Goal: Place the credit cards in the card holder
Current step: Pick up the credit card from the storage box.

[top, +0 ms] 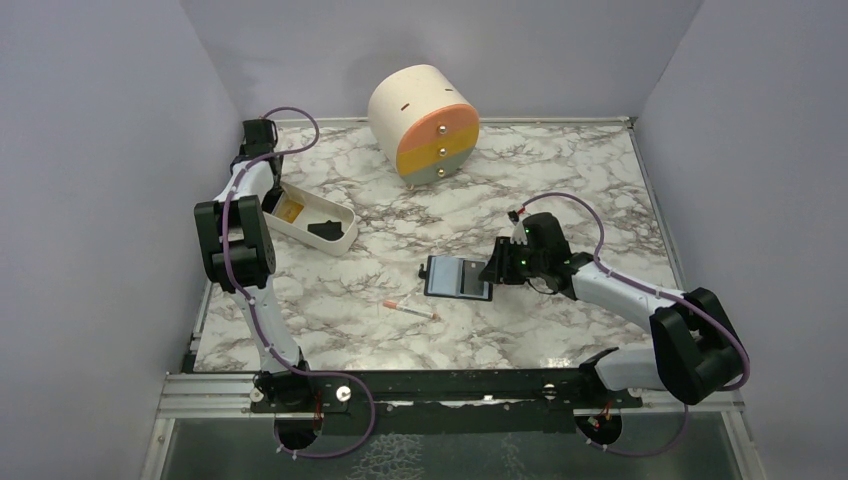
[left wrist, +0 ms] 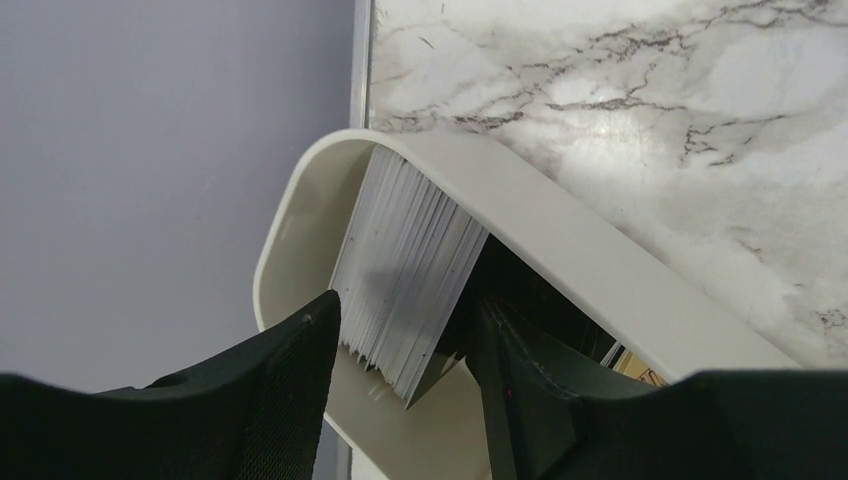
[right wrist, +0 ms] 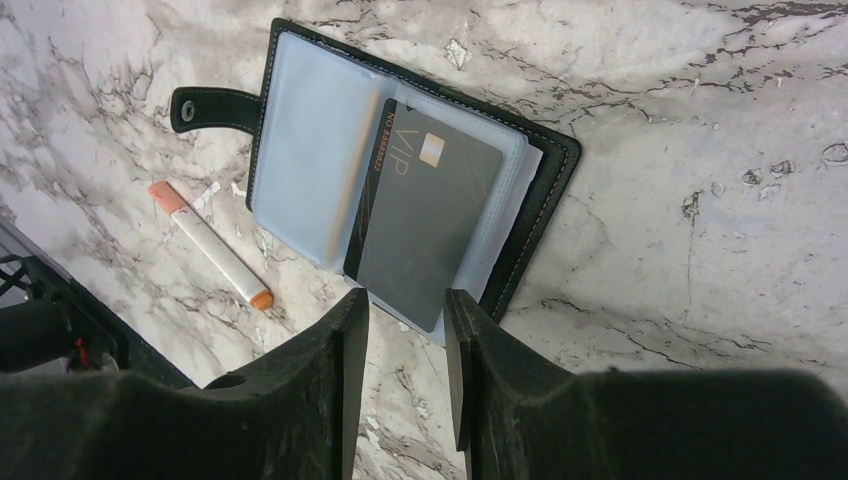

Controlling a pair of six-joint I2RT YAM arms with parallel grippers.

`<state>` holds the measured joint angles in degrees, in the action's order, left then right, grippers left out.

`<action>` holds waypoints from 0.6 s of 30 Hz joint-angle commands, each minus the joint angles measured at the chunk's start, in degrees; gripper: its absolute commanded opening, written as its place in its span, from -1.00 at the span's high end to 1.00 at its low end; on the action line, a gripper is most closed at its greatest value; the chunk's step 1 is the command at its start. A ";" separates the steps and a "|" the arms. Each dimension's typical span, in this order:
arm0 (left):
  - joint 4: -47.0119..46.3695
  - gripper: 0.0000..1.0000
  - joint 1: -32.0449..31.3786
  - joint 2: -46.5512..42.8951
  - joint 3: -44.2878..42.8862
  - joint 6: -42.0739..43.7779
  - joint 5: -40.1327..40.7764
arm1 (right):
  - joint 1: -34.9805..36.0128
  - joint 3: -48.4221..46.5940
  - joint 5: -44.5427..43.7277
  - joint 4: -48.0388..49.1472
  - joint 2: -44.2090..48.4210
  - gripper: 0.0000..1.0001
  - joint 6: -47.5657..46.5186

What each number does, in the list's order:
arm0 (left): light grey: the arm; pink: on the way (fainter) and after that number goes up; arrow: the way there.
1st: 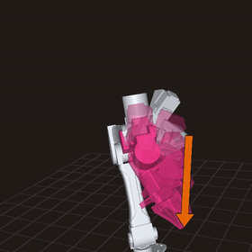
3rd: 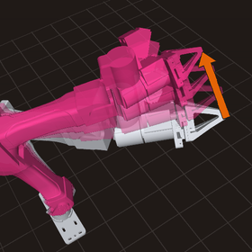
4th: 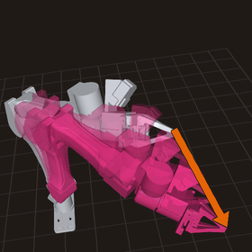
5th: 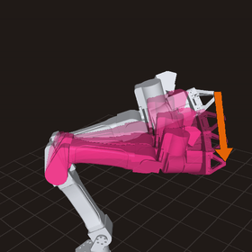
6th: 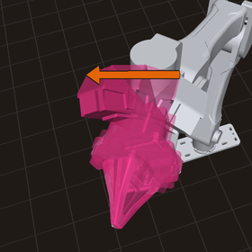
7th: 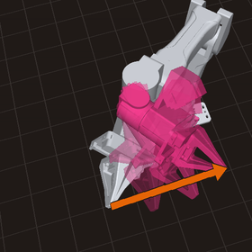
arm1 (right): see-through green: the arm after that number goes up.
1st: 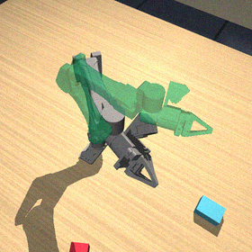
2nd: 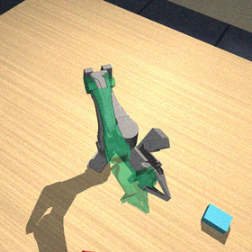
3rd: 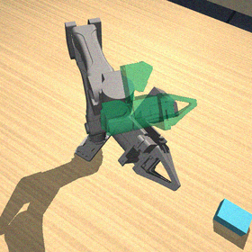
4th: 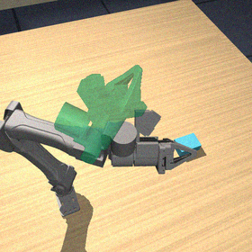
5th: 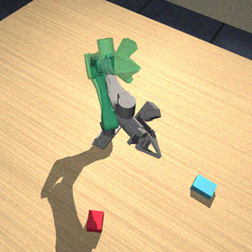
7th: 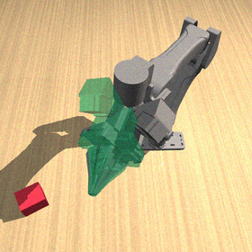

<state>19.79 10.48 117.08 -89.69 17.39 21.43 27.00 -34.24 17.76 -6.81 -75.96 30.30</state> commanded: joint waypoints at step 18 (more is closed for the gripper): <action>0.07 0.10 -1.08 2.41 -1.70 2.70 3.42 | 0.16 -2.00 -0.19 0.92 1.16 0.32 -1.02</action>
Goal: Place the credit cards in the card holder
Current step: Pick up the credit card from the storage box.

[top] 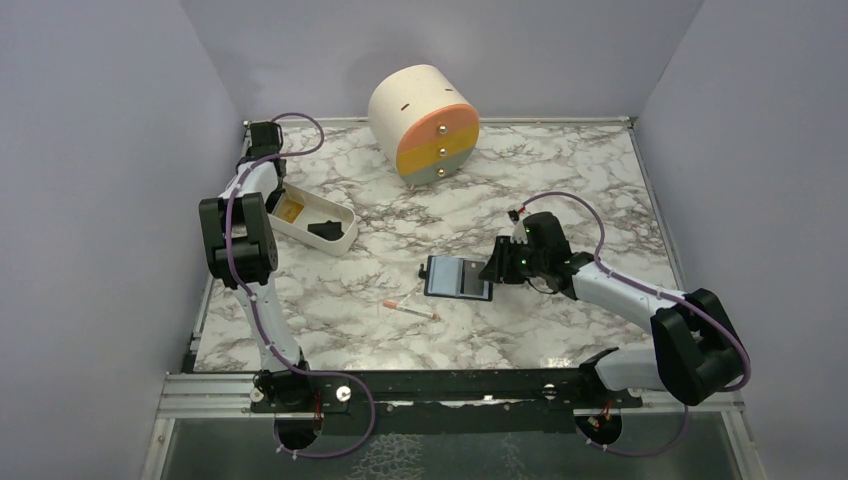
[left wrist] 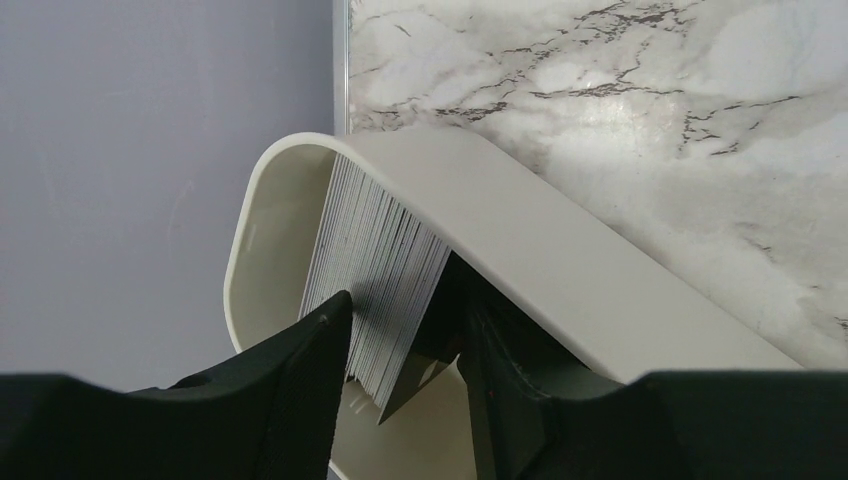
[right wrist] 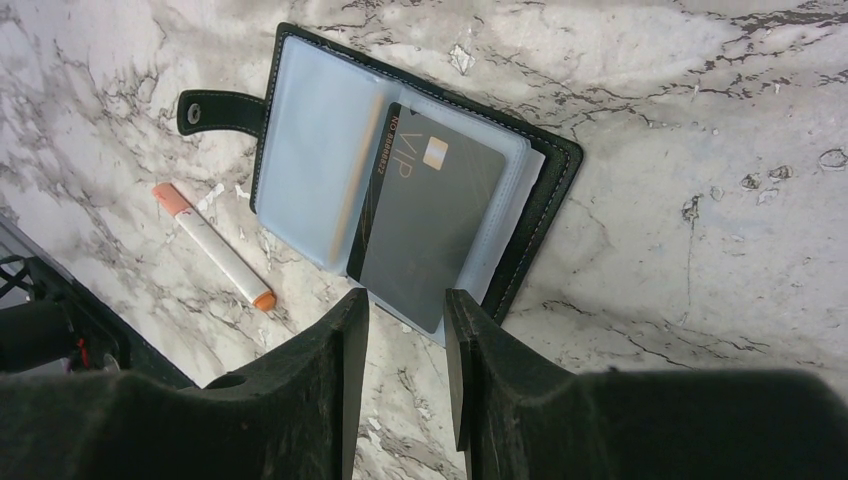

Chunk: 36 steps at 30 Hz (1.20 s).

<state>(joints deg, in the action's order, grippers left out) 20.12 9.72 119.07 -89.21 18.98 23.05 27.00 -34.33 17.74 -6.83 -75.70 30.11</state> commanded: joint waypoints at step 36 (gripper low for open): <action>2.01 0.61 -1.69 -3.59 -2.19 0.80 3.77 | 0.21 -1.65 0.59 1.56 0.61 0.32 -0.48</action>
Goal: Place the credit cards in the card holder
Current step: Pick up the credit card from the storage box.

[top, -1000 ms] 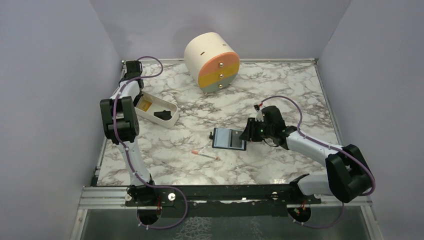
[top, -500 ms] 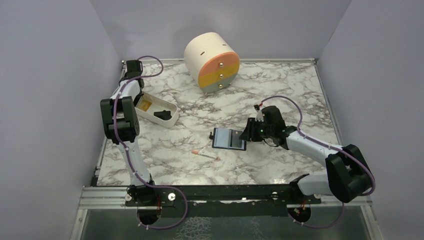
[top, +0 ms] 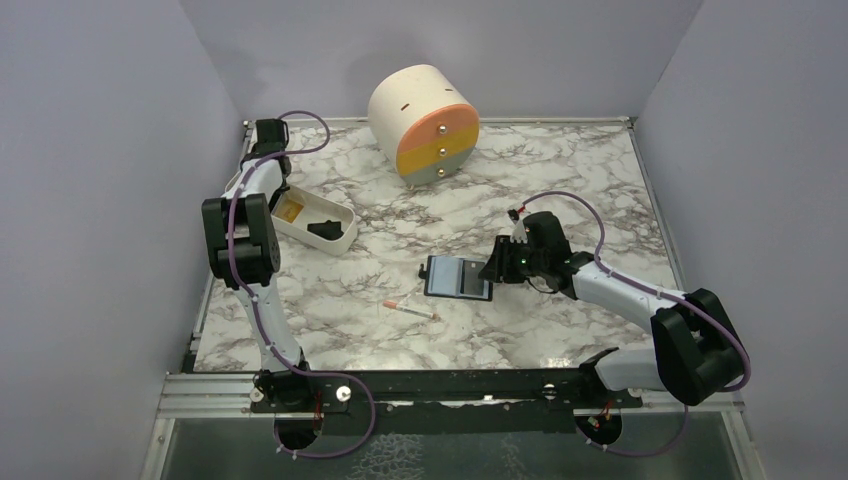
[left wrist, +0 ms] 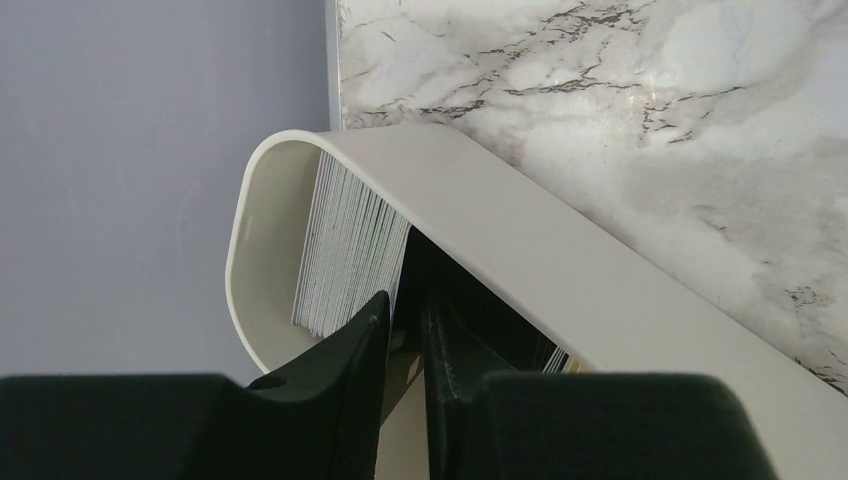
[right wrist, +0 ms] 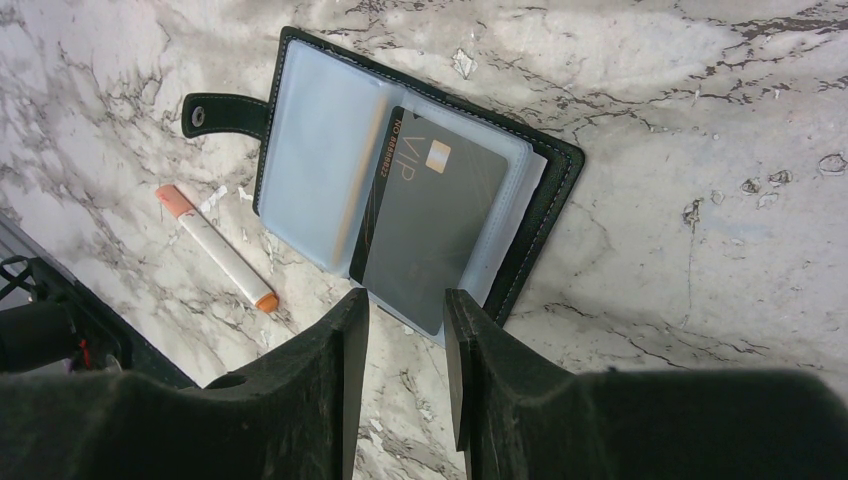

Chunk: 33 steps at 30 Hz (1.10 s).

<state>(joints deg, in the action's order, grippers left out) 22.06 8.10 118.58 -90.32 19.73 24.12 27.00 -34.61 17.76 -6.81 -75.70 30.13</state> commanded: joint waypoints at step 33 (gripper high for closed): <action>10.43 1.00 -1.56 -14.96 5.82 -14.48 -7.79 | 0.17 -0.61 2.71 -1.54 7.55 0.32 -0.31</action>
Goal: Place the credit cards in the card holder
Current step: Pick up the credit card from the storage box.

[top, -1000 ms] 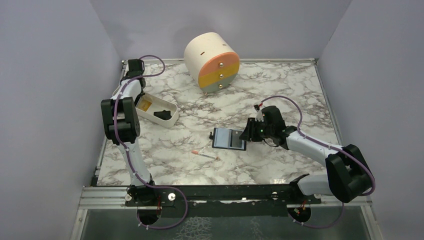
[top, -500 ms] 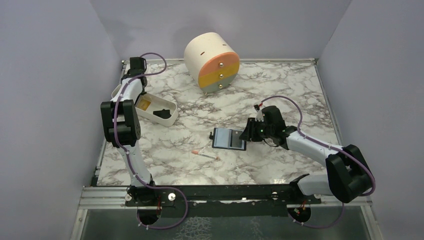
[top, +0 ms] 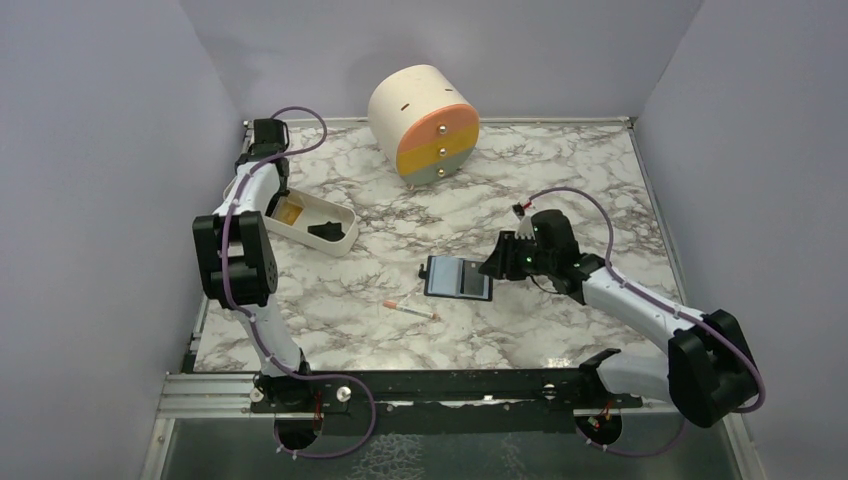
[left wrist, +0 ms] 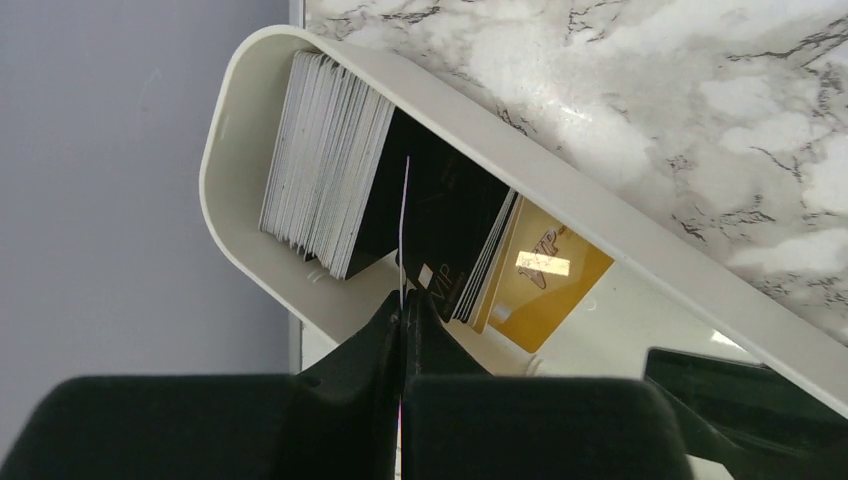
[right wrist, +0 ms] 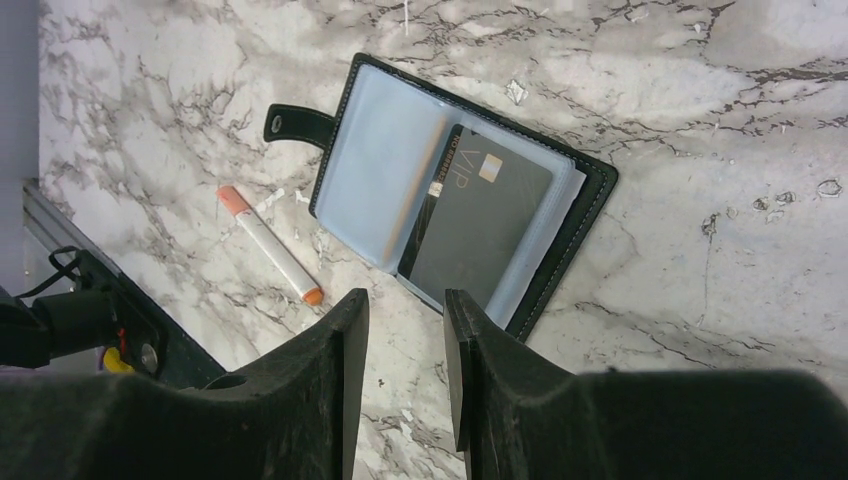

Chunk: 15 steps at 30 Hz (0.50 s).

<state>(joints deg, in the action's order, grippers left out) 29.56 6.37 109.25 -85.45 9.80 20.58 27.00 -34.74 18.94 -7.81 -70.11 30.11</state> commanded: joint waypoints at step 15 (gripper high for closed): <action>1.63 1.00 0.43 -23.38 5.05 -23.79 -31.52 | 0.23 -3.29 6.41 -0.22 6.64 0.32 3.55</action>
<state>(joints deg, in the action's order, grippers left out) 32.21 6.55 89.03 -82.83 -7.49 6.46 27.00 -35.94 22.02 -9.39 -65.32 31.46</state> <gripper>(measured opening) 0.012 0.341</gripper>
